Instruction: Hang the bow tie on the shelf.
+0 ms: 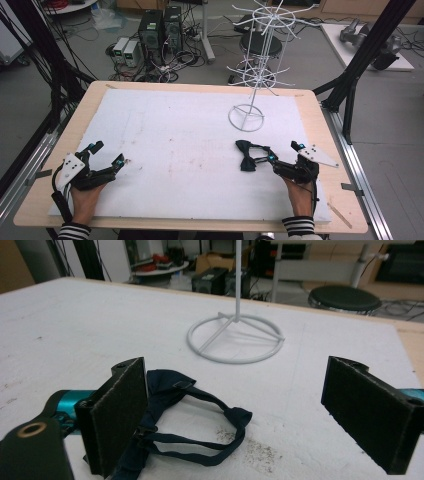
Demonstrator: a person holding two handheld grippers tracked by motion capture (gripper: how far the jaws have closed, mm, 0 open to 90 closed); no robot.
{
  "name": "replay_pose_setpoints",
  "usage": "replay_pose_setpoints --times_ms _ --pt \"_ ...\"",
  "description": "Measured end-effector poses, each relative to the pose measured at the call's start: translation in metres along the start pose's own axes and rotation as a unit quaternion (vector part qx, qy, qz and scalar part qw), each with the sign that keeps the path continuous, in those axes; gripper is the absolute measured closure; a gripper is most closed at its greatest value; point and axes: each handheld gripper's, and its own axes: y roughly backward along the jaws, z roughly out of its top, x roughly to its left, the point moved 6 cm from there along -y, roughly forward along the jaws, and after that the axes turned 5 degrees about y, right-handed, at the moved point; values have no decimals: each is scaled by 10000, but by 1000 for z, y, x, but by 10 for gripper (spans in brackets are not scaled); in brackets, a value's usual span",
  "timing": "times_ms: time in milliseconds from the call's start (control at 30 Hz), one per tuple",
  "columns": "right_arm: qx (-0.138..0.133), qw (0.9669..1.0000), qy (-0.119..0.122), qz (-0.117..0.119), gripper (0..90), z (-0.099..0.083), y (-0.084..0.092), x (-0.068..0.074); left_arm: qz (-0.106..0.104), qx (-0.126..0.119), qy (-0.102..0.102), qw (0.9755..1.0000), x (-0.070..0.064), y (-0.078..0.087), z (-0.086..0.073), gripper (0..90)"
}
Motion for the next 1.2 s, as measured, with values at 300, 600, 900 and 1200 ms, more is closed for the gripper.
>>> replay_pose_setpoints --times_ms 300,600,900,1200 --pt "762 9970 -3 115 139 7 -17 -3 -6 7 -19 10000 0 0 0 136" --pt "1346 9905 157 219 169 6 -30 -5 -13 13 -37 10000 -1 -1 0 136" --pt "1778 9835 190 268 223 4 -39 -6 -10 9 -34 10000 -1 -1 0 136" --pt "2272 9725 284 431 337 0 -50 -5 -15 16 -35 10000 -1 -1 0 136"
